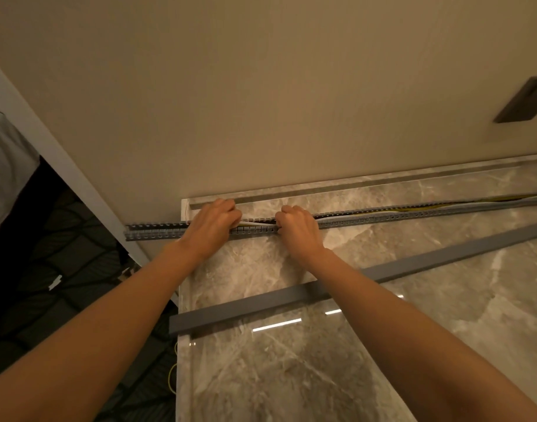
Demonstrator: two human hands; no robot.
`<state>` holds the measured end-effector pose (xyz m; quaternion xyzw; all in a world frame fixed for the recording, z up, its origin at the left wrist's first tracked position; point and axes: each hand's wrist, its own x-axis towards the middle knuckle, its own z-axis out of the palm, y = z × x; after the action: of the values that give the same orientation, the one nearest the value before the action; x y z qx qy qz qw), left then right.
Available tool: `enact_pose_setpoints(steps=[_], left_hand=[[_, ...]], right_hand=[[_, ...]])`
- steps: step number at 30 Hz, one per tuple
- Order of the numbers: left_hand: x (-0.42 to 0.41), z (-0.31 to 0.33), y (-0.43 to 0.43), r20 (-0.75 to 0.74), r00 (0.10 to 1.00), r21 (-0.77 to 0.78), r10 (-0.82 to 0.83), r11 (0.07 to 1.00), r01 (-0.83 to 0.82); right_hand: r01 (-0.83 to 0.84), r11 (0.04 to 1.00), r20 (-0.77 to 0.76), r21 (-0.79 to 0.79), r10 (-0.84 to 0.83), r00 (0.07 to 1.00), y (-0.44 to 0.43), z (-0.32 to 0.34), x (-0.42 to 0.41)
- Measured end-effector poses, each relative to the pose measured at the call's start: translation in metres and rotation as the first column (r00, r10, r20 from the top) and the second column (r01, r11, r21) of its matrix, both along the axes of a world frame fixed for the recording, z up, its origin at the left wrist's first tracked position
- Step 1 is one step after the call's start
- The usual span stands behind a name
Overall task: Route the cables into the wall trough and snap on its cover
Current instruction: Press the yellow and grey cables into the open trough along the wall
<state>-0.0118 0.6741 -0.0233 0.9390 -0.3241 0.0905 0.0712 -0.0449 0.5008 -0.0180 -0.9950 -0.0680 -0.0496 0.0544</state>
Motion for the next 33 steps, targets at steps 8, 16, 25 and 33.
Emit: enact_pose_setpoints(steps=[8,16,25,33], left_hand=[[-0.004,0.012,0.006,-0.169,0.976,-0.153,0.137,0.975,-0.163],[-0.016,0.014,0.074,-0.329,0.635,-0.453,0.699,0.473,-0.756],[-0.025,-0.028,0.106,-0.935,0.196,-0.125,0.295,0.243,-0.962],[-0.023,-0.043,0.102,-0.746,0.506,-0.213,0.433,0.565,-0.797]], right_hand=[[-0.074,0.994,-0.076,-0.079,0.068,0.995,0.002,0.007,0.003],[-0.149,0.985,-0.01,0.09,0.151,0.989,0.058,0.008,0.002],[-0.233,0.947,-0.166,0.219,0.272,0.948,0.121,0.005,0.017],[-0.226,0.942,-0.201,0.247,0.278,0.939,0.121,0.006,0.024]])
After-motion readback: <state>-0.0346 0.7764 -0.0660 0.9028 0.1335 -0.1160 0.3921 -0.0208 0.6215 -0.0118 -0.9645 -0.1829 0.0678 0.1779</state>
